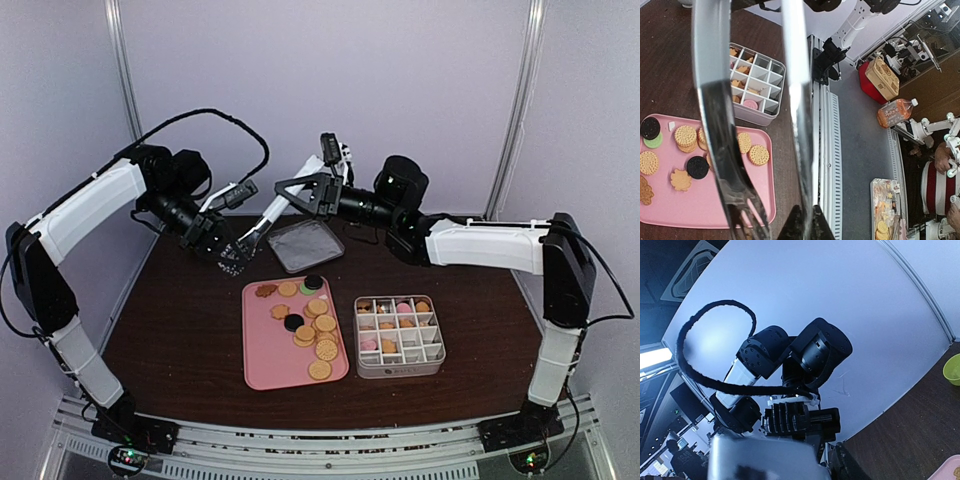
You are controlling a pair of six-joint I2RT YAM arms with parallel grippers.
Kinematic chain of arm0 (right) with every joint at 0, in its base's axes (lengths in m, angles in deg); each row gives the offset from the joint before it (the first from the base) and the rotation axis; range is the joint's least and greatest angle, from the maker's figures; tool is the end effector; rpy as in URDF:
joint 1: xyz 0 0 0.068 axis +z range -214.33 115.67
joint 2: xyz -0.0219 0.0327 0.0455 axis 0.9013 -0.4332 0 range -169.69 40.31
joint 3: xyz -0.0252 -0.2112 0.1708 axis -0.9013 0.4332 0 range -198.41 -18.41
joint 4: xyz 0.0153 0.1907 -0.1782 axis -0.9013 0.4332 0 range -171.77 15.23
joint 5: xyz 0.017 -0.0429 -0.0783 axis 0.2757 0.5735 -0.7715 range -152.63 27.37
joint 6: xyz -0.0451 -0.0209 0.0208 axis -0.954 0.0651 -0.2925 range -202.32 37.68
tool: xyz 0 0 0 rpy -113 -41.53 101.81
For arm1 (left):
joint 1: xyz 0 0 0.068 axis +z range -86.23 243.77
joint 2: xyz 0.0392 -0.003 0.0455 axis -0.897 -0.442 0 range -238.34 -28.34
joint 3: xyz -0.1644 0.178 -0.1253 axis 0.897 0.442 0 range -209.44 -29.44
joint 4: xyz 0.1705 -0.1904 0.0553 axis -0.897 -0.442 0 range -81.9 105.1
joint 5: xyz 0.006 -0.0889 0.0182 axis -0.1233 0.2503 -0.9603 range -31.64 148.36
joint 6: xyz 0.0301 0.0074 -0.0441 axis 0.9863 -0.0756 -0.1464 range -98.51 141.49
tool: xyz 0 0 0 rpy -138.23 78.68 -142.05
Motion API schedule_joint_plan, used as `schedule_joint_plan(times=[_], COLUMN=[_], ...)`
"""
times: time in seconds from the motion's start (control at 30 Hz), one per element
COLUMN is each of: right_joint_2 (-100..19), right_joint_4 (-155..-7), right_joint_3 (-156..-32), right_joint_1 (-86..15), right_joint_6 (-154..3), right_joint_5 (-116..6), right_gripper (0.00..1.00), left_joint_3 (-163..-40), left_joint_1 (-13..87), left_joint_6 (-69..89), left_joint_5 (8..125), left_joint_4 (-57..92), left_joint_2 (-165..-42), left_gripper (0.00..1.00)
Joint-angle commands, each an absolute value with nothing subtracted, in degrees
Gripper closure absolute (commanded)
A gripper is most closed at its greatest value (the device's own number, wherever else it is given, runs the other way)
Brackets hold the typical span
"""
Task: Pack the cookies
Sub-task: Pass from the left arm to the right
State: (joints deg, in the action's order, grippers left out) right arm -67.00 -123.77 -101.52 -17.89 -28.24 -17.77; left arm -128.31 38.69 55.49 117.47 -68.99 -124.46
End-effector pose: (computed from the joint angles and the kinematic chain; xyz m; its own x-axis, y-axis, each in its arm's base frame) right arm 0.2857 0.3369 0.3502 -0.6673 0.1313 -0.7331 -0.7434 -0.1785 0.6446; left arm 0.2623 -0.1566 0.3564 -0.5552 0.5768 -0.5992 0.7781 0.1058 -0.6192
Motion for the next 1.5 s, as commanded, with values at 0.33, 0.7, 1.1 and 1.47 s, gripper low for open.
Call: schedule_joint_plan(times=[0.33,0.7,1.1,1.47], right_joint_2=[-61.5,-62.6,-74.2,-77.8], right_joint_4=[-109.1,-87.4,-89.0,-92.2], right_joint_3=[-100.0,-103.6,-112.6,-111.4], right_joint_1=[-17.7,-11.6,-7.2,-5.5], right_joint_6=[-41.4,-65.0,-70.7,-71.2], right_joint_5=[-20.4,-50.8,-68.8,-73.7], right_gripper=[0.69,0.7,0.7,0.65], left_joint_3=[-130.8,-126.3,-110.0,-108.1], left_joint_1=[41.1,56.9,59.9,59.8], left_joint_6=[50.4,38.8,39.9,40.4], left_joint_5=[102.1,60.4,60.0,70.1], left_joint_4=[-63.0,-47.2,-37.3,-40.7], left_joint_2=[-121.5,-113.1,-104.9,-110.1], left_gripper=[0.02,0.02,0.02,0.02])
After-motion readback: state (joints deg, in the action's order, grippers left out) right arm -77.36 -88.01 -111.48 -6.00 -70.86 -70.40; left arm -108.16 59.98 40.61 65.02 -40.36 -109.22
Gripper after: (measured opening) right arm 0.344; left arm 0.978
